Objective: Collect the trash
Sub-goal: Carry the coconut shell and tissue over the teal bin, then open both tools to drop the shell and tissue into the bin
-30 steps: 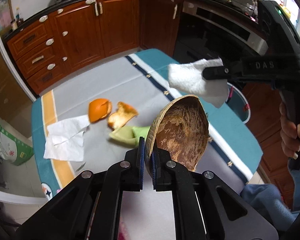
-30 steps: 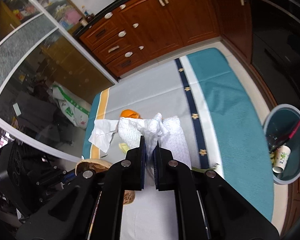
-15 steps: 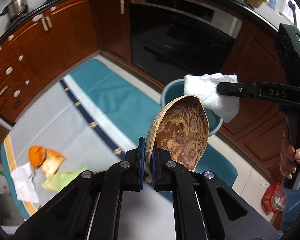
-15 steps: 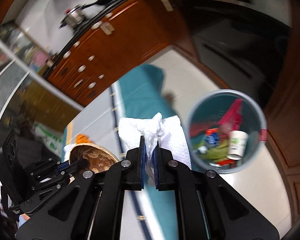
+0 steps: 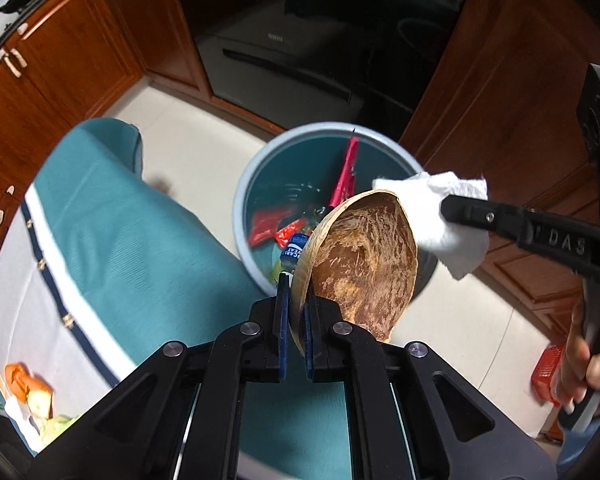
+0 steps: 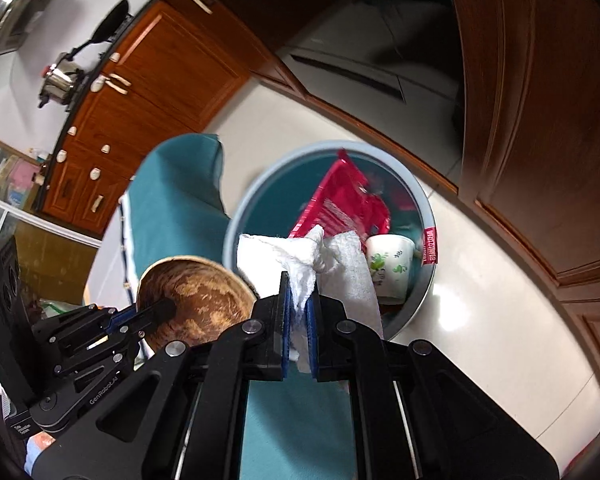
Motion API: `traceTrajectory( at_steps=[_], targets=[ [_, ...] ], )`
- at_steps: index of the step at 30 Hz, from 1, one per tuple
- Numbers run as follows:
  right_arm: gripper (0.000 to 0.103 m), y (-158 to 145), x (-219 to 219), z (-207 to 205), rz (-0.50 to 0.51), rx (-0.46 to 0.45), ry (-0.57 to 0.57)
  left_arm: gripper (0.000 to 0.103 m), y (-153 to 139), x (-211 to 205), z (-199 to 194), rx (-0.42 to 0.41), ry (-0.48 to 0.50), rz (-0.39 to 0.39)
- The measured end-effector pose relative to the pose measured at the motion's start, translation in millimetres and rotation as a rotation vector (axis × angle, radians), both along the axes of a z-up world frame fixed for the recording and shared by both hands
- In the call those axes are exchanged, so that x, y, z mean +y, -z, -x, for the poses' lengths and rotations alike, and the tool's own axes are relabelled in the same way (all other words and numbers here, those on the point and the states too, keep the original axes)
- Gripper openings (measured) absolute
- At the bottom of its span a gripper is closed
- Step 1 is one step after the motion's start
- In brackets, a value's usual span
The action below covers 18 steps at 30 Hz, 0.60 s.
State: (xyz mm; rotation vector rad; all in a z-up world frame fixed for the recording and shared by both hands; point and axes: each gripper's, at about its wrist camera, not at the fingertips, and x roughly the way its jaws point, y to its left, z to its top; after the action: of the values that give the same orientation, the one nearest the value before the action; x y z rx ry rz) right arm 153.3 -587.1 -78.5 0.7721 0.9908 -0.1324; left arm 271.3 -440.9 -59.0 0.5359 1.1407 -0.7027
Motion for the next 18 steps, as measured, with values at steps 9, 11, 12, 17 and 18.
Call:
traceTrajectory(
  at_steps=[9, 11, 12, 17, 18],
  targets=[
    [0.01, 37.5, -12.9, -22.4, -0.031, 0.066, -0.002, 0.007, 39.3, -19.9, -19.3, 0.041, -0.009, -0.062],
    [0.011, 40.0, -13.2, -24.9, -0.025, 0.074, -0.007, 0.007, 43.1, -19.7, -20.3, 0.049, -0.006, -0.063],
    [0.011, 40.3, -13.5, -25.9, -0.022, 0.075, -0.008, 0.007, 45.1, -20.0, -20.8, 0.052, -0.006, -0.063],
    [0.079, 39.0, -11.1, -25.2, -0.007, 0.076, 0.006, 0.012, 47.5, -15.0, -22.0, 0.071, -0.002, -0.061],
    [0.083, 37.3, -10.8, -25.3, 0.002, 0.073, 0.012, 0.015, 47.2, -15.4, -21.5, 0.074, 0.0, -0.058]
  ],
)
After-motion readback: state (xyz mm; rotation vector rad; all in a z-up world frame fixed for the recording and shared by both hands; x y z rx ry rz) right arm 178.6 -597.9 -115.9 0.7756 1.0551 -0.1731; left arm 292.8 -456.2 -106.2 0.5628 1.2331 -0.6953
